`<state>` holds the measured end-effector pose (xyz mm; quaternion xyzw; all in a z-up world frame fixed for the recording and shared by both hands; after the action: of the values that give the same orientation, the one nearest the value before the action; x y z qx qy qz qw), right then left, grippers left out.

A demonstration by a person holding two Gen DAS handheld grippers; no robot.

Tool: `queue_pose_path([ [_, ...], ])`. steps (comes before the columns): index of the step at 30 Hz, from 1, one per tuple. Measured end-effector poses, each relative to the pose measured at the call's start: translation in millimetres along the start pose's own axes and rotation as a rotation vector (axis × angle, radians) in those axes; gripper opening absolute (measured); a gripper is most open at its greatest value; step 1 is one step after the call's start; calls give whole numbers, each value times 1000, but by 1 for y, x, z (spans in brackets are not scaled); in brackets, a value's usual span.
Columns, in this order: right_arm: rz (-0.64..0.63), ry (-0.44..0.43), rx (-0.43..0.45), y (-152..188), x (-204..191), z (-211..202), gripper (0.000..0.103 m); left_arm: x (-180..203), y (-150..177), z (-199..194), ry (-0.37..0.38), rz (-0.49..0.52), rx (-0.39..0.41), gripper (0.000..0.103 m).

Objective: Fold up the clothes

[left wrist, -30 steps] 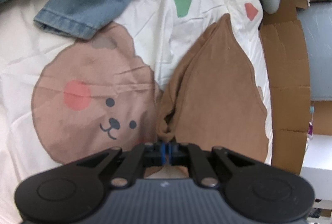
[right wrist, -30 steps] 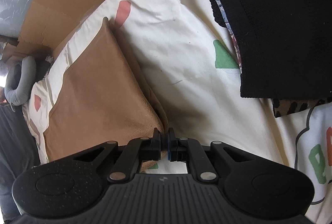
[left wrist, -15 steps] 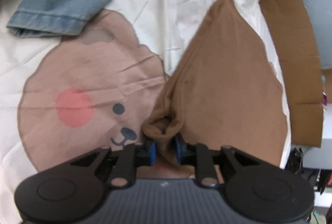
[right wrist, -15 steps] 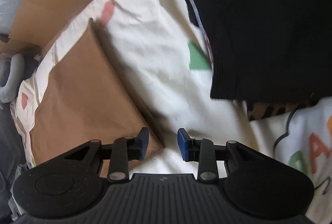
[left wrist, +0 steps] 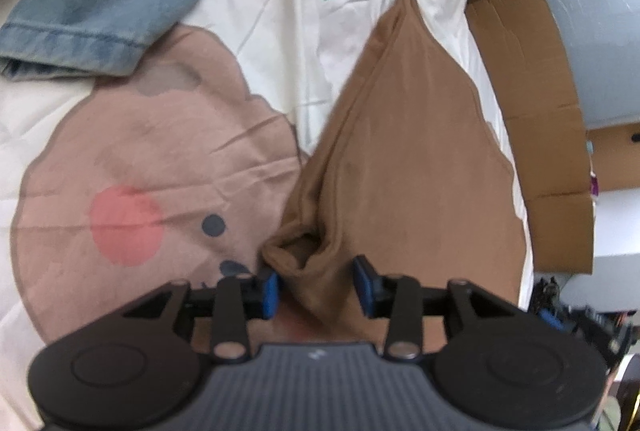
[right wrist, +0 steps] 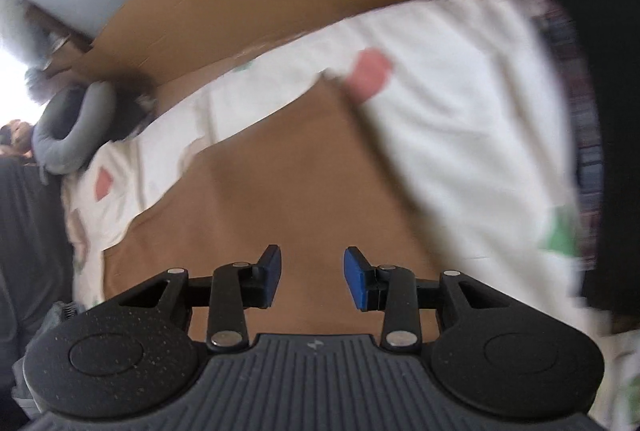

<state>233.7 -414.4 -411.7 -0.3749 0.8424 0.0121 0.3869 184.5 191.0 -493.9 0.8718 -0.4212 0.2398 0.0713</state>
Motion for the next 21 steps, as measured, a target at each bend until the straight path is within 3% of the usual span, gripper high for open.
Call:
queue_pose_path([
  [9,-132,-28,-109,25,-67,72,40,-3,-4,-12,23,-16,8,11],
  [21,-375,56,-256,75,-116,125,40,4,-6,-31,21,-18,44,8],
])
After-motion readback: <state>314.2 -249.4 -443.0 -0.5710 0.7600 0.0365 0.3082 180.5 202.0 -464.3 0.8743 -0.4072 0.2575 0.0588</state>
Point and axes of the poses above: each gripper's, at about its wrist camera, not at the fingertips, and z roughly the way its jaws point, x to its right, y to its underside, the point moved 8 cm from there along z, roughly the way its jaws point, and after that the axes turned 12 degrees about -y, right-handed, at the moved point
